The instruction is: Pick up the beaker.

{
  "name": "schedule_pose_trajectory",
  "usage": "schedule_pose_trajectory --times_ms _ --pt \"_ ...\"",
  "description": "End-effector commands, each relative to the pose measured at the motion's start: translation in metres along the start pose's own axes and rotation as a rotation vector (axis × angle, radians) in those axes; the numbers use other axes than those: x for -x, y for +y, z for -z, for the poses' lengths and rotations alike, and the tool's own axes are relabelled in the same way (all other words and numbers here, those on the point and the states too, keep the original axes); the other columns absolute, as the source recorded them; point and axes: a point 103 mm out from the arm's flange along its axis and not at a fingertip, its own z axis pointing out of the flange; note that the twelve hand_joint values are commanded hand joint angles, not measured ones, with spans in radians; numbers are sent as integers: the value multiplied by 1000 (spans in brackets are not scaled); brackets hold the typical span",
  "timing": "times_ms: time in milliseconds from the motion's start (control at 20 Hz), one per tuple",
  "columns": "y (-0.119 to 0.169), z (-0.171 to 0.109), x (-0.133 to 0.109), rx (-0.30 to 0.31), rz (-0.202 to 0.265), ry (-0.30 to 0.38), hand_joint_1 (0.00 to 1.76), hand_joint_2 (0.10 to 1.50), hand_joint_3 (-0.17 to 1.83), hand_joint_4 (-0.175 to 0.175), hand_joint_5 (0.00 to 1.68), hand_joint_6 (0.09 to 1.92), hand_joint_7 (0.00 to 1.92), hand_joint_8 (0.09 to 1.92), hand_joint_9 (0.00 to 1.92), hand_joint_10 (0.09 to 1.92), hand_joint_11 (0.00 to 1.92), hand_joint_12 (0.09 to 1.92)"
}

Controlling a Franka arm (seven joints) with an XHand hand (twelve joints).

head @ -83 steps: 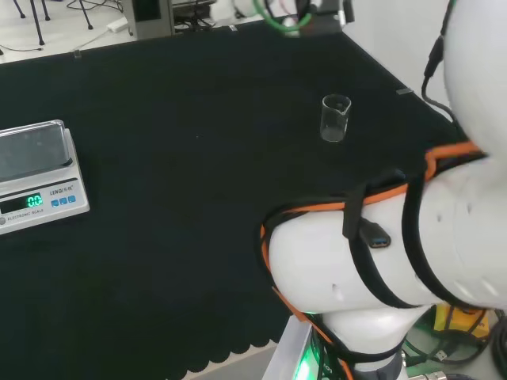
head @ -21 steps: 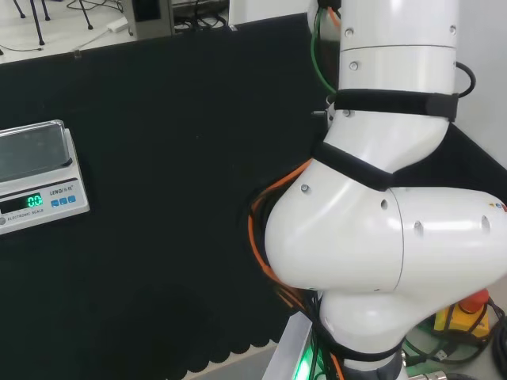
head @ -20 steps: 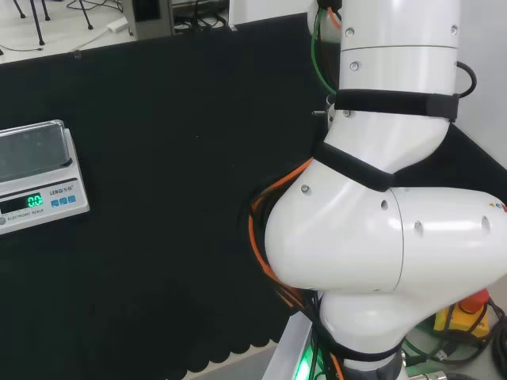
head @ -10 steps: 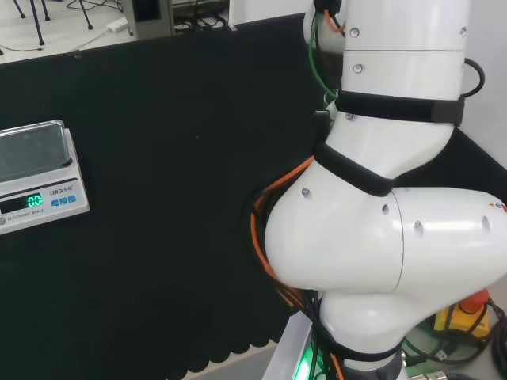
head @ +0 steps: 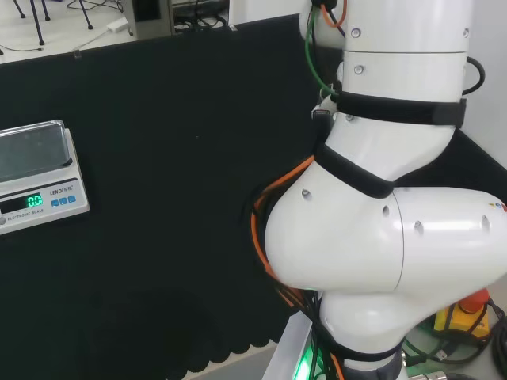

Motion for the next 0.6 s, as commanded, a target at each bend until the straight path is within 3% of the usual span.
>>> schedule_pose_trajectory --times_ms 50,300,600 --pt "-2 19 -27 14 54 -1 1136 732 422 175 1410 317 1065 867 1026 641 510 1407" --pt "-2 41 -76 34 143 1 1137 727 431 175 1414 313 1070 866 1033 642 514 1405" --pt "-9 58 -165 34 298 -1 1137 723 438 175 1415 311 1072 865 1036 641 521 1403"
